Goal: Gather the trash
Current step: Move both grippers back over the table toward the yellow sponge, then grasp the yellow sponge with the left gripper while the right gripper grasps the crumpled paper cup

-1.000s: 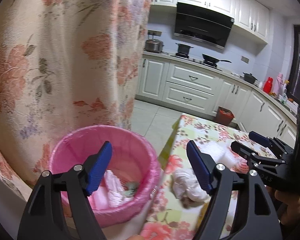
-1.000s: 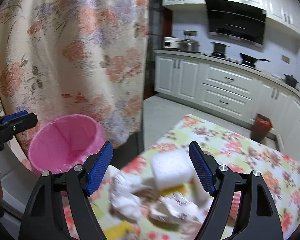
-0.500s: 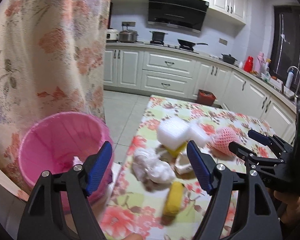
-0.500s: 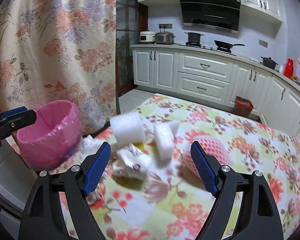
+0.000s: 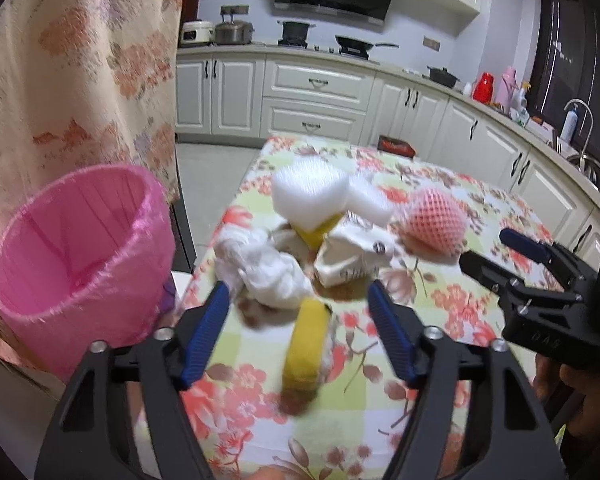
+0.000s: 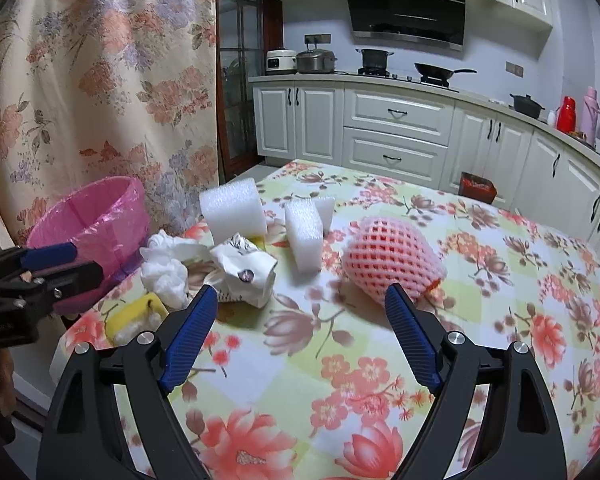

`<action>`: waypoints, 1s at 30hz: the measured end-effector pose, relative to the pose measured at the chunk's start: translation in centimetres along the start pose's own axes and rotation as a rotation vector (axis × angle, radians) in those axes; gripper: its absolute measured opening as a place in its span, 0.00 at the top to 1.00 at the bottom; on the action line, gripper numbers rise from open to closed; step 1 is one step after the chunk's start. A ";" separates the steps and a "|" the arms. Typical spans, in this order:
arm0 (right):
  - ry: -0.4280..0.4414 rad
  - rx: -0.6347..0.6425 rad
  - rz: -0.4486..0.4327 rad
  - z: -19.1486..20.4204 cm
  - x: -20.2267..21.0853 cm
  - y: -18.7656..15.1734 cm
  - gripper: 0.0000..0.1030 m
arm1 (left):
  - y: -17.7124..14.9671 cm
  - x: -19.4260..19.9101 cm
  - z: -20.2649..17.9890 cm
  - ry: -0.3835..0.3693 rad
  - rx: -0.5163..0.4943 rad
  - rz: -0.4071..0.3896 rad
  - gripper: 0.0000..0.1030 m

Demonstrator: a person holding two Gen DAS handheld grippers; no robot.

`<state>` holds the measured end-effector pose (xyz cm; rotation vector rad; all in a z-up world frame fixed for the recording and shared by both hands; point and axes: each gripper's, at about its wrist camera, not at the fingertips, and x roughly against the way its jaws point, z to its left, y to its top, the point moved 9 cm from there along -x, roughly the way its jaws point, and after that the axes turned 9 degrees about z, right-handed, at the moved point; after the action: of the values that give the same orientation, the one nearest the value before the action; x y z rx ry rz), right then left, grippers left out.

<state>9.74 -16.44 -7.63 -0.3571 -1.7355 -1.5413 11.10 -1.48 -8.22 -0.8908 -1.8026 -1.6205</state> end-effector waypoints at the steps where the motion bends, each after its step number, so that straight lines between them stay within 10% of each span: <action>1: 0.000 -0.001 0.003 0.0 -0.1 -0.1 0.22 | -0.2 -0.3 -0.1 -0.002 0.000 0.008 0.40; 14: 0.009 -0.002 0.039 0.0 -1.6 -0.7 0.19 | -2.9 -5.0 -0.1 -0.041 0.008 0.143 0.72; 30: 0.031 0.017 0.063 2.0 -4.6 1.0 0.19 | -0.5 -3.1 1.0 -0.057 0.022 0.088 0.77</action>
<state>12.70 -13.13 -10.06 -0.3735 -1.6965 -1.4790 12.68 -0.88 -11.03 -1.0018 -1.7902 -1.5325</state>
